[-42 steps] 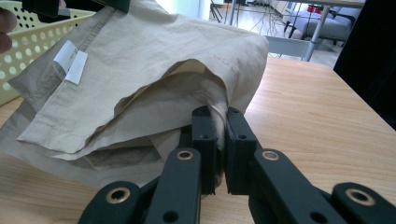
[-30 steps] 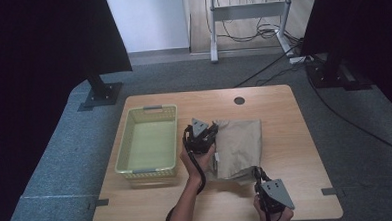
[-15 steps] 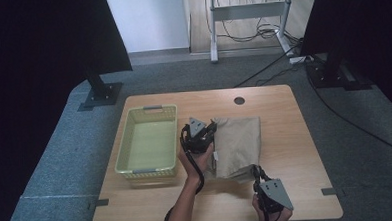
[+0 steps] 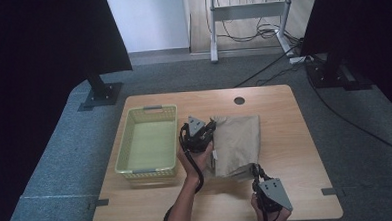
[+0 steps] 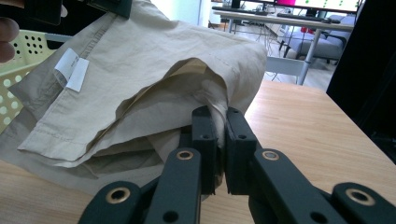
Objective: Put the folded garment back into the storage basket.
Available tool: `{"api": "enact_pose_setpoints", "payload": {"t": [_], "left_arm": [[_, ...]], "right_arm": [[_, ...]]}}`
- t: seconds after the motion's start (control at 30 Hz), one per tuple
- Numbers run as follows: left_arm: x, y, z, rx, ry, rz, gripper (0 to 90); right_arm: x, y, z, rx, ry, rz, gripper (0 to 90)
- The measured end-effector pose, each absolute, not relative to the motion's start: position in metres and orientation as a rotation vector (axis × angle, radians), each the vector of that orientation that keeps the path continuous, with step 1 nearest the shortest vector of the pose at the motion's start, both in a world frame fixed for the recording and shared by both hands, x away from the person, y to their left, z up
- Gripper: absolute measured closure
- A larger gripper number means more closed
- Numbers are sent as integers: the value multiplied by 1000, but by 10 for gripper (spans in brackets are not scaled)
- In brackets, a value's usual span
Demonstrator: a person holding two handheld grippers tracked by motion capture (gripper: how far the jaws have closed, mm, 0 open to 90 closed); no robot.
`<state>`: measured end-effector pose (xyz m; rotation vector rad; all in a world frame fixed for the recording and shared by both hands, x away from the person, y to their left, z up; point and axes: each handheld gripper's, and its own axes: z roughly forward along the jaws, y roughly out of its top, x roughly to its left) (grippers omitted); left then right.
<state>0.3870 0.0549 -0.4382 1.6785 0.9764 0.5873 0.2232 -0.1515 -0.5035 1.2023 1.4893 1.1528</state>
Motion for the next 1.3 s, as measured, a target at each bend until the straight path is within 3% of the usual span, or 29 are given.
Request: {"api": "enact_pose_setpoints", "payload": {"t": [1.3], "left_arm": [[382,58,-416,1647,943,616,860]], "right_arm": [[219,-146,-481,1145,1427,1170,846]]}}
